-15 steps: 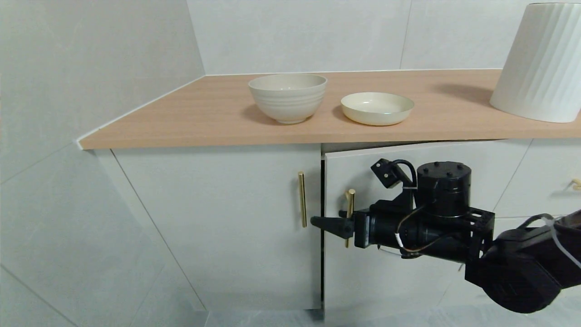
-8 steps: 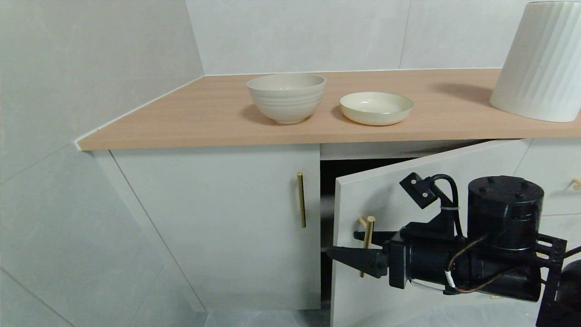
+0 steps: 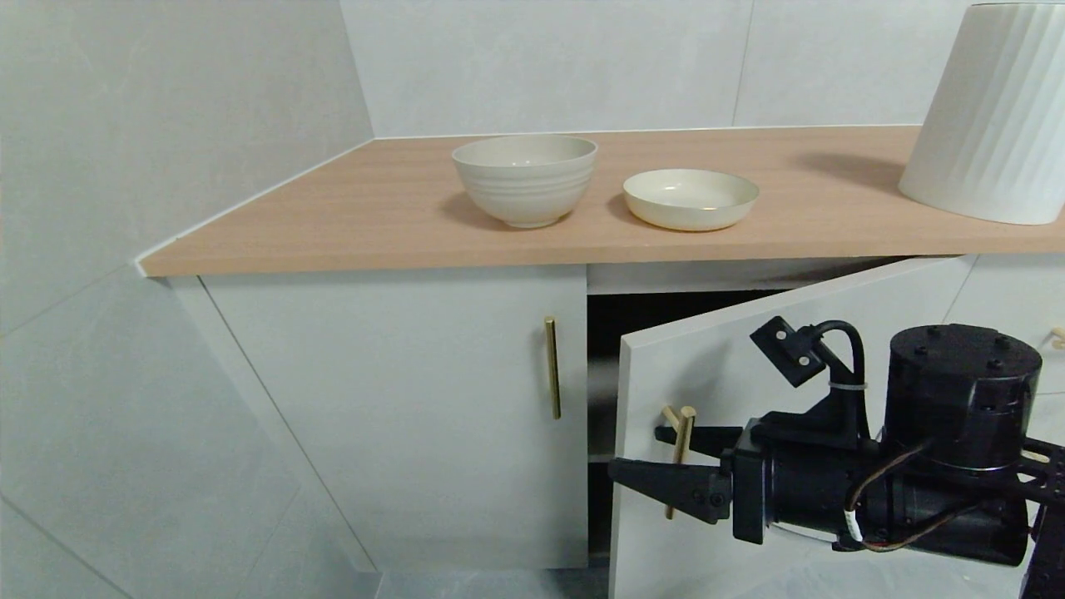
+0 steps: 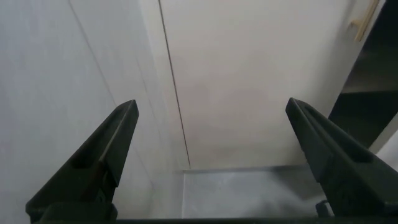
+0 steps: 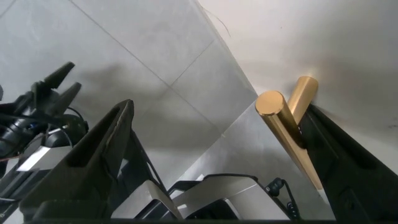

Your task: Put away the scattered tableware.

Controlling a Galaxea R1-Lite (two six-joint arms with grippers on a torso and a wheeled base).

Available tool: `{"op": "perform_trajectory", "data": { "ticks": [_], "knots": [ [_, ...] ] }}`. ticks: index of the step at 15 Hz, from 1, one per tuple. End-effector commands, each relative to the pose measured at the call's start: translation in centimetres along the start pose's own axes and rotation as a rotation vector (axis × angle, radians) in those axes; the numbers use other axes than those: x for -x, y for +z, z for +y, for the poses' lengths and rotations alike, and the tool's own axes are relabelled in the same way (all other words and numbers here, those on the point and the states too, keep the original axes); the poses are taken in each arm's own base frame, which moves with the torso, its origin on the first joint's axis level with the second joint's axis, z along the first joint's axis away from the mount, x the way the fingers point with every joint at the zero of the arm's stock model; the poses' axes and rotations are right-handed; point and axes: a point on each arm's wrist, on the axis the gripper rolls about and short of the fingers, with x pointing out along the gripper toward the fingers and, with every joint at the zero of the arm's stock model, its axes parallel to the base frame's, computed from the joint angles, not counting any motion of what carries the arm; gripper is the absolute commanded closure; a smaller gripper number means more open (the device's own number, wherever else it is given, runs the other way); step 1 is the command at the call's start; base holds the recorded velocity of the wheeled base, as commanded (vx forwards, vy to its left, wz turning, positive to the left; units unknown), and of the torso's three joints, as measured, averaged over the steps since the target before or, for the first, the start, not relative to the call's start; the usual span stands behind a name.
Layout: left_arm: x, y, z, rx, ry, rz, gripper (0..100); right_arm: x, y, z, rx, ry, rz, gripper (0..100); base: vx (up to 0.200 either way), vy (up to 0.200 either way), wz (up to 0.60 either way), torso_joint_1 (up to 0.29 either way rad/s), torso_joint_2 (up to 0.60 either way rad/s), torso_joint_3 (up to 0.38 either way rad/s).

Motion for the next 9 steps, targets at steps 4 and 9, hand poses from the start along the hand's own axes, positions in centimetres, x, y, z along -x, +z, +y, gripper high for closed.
{"op": "perform_trajectory", "data": {
  "ticks": [4,9],
  "knots": [
    [0.7,8.9,-0.2,0.001,-0.291,-0.011,0,0.2,-0.4,0.5,0.007,0.018,0.013,0,0.000,0.000,0.00,0.000,0.00,0.000],
    [-7.9,14.6,-0.6,0.097,-0.622,0.282,0,0.2,-0.4,0.5,0.006,0.018,0.013,0,0.000,0.000,0.00,0.000,0.00,0.000]
  ]
}}
